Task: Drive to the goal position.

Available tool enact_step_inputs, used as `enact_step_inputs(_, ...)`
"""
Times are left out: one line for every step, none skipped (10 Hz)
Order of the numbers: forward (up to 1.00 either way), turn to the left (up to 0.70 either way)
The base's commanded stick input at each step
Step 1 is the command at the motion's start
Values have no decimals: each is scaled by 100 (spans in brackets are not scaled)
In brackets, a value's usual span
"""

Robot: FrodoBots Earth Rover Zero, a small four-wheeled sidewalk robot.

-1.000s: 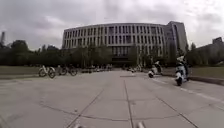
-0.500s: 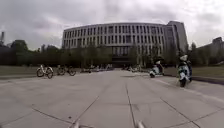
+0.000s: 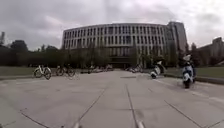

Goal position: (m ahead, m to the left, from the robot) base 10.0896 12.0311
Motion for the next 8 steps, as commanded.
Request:
enact_step_inputs(45, 0)
enact_step_inputs(45, 0)
enact_step_inputs(45, 0)
enact_step_inputs(45, 0)
enact_step_inputs(45, 0)
enact_step_inputs(45, 0)
enact_step_inputs(45, 0)
enact_step_inputs(45, 0)
